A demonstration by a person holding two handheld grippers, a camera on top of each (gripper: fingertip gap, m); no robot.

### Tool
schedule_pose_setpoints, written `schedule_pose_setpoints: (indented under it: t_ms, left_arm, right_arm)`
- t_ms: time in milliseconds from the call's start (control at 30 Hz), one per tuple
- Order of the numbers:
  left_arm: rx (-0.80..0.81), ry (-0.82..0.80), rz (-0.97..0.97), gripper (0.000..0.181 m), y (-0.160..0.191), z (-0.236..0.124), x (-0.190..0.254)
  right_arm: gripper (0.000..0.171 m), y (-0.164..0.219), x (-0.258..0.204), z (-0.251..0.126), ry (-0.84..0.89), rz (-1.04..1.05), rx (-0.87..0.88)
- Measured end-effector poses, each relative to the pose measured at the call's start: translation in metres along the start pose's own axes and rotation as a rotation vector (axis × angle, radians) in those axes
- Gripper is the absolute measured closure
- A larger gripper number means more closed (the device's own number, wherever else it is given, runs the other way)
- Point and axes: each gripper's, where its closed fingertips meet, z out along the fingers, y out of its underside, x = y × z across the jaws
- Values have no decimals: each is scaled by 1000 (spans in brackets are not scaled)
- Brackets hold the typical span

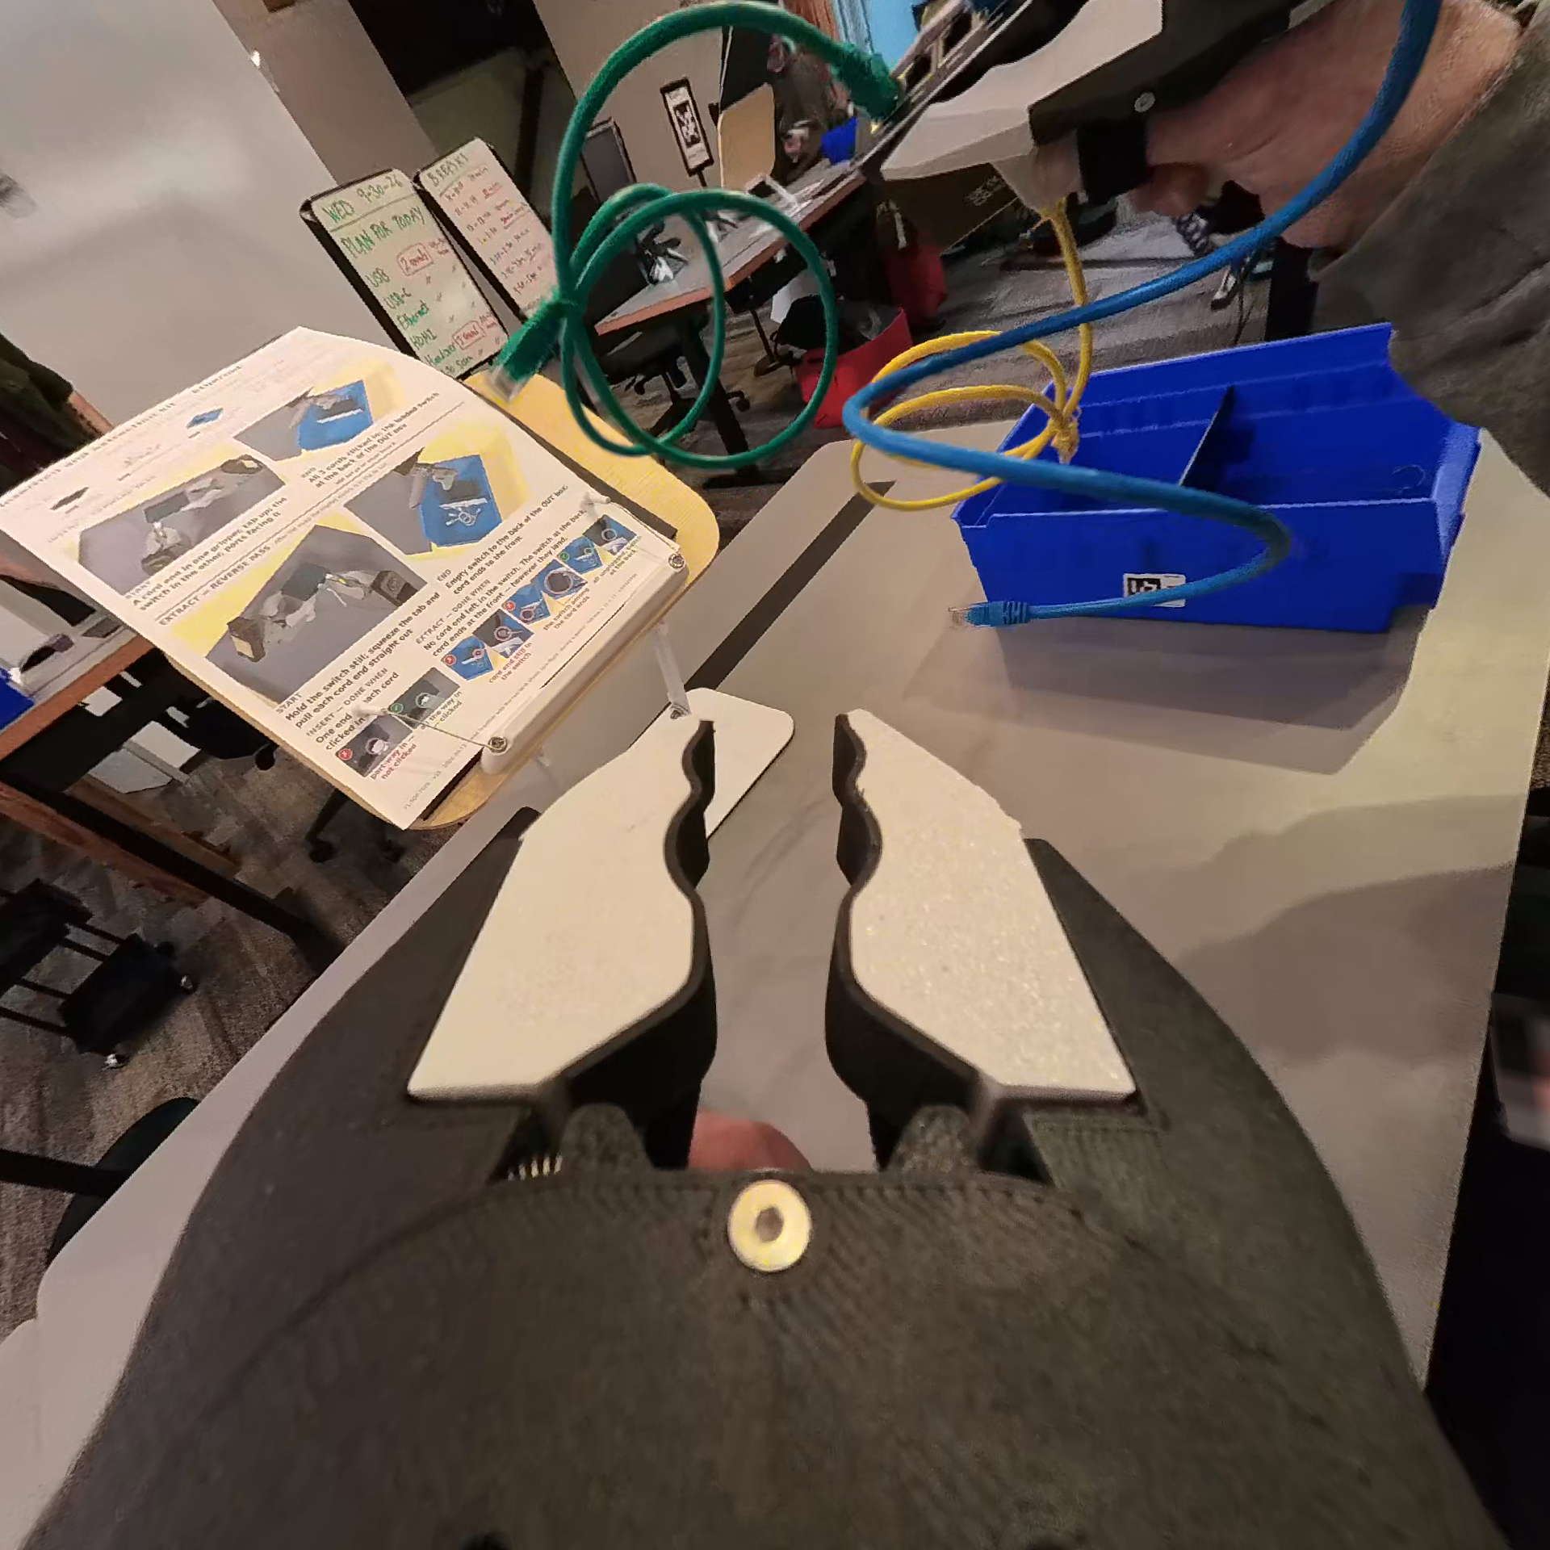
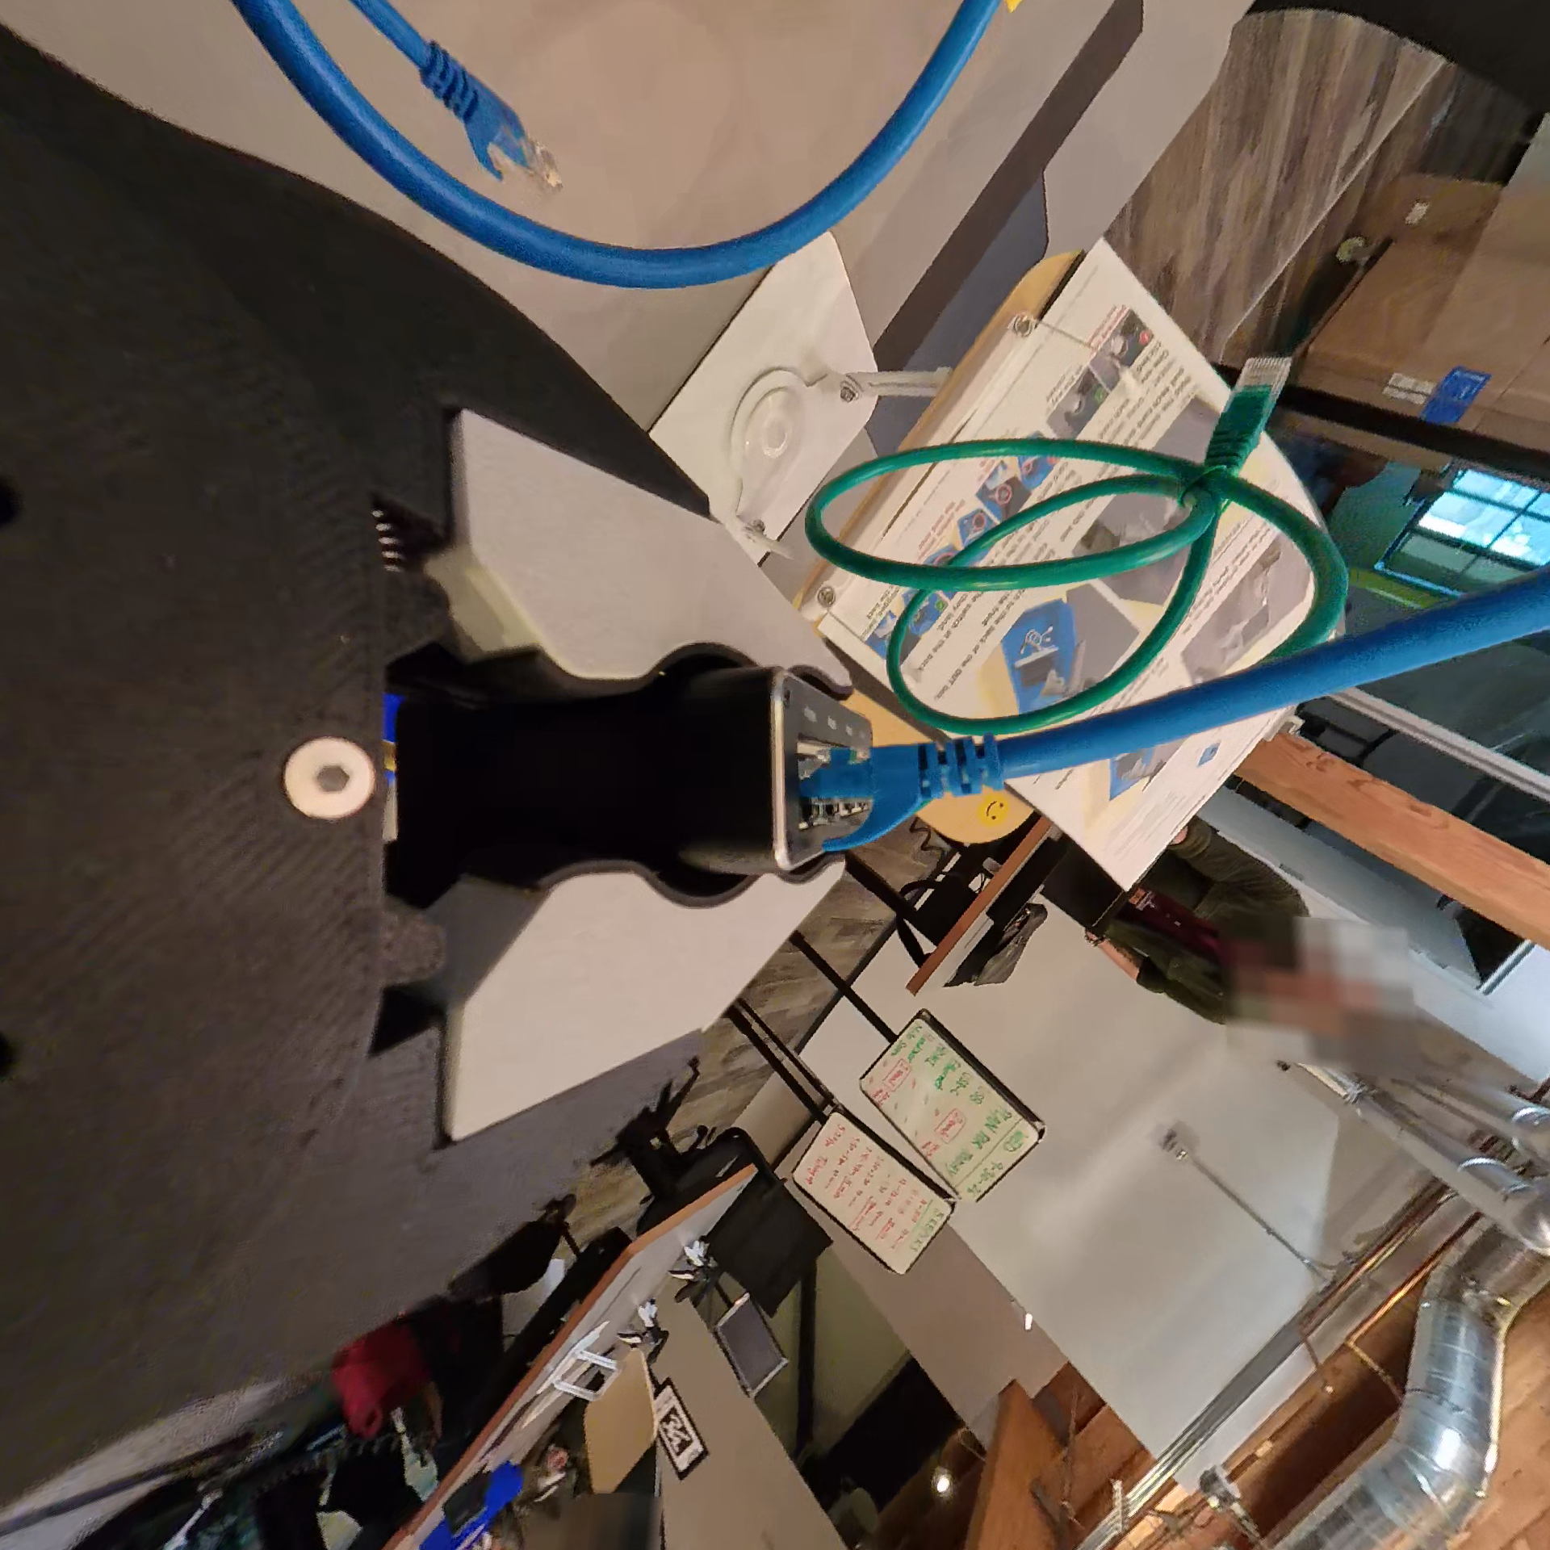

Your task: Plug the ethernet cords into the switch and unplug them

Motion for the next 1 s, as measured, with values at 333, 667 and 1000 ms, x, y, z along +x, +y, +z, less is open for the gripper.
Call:
schedule_pose_setpoints:
  t_ms: [333,667,1000]
  left_arm:
    - [-17,-4,7,154,5,2,-1]
    - [-36,2,21,154,8,3,1]
    - [-49,9,27,154,11,3,2]
  right_arm:
    - [139,23,28,-2,54,91,-45]
    - [139,44,31,0,12,146,-92]
    - [139,63,31,4,-34,236,-121]
